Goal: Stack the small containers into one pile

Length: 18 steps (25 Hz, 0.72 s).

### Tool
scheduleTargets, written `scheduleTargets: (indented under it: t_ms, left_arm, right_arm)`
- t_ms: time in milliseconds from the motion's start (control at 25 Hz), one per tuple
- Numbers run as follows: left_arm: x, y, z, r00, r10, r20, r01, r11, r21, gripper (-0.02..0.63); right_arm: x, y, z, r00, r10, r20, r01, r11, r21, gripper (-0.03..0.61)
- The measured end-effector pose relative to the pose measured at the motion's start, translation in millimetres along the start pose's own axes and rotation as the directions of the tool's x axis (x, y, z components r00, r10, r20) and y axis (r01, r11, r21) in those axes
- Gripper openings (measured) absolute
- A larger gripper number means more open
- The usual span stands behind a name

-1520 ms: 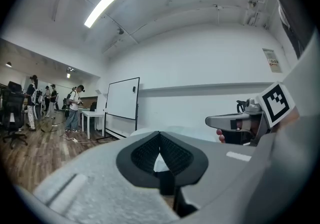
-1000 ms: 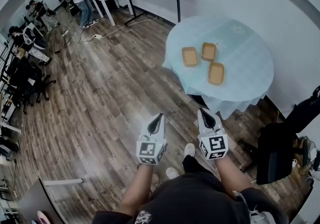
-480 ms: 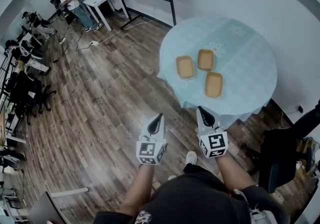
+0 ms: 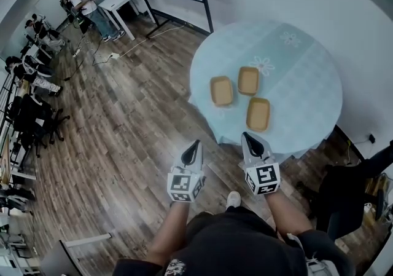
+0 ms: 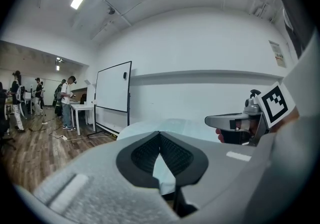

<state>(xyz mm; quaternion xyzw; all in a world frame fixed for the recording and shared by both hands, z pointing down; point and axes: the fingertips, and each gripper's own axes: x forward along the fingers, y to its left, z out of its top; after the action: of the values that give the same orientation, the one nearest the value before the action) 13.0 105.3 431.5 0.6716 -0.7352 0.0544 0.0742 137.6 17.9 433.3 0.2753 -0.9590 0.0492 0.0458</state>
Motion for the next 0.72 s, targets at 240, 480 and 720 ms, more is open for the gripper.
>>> scheduleTargets:
  t_ms: [240, 480, 720]
  left_arm:
    - [27.8, -1.5, 2.6, 1.0, -0.025, -0.015, 0.025, 1.0, 0.009, -0.006]
    - [60.5, 3.5, -3.4, 0.997, -0.068, -0.022, 0.068, 0.998, -0.003, -0.006]
    - [101.1, 12.6, -1.9, 0.988, -0.155, -0.024, 0.155, 0.988, 0.0, -0.006]
  right_arm:
    - [11.3, -22.3, -2.8, 0.999, -0.032, -0.006, 0.032, 0.999, 0.022, 0.002]
    - [27.5, -39.2, -7.3, 0.997, -0.076, -0.015, 0.076, 0.997, 0.025, 0.002]
    - [51.0, -51.2, -8.9, 0.99, -0.14, -0.034, 0.141, 0.99, 0.016, 0.002]
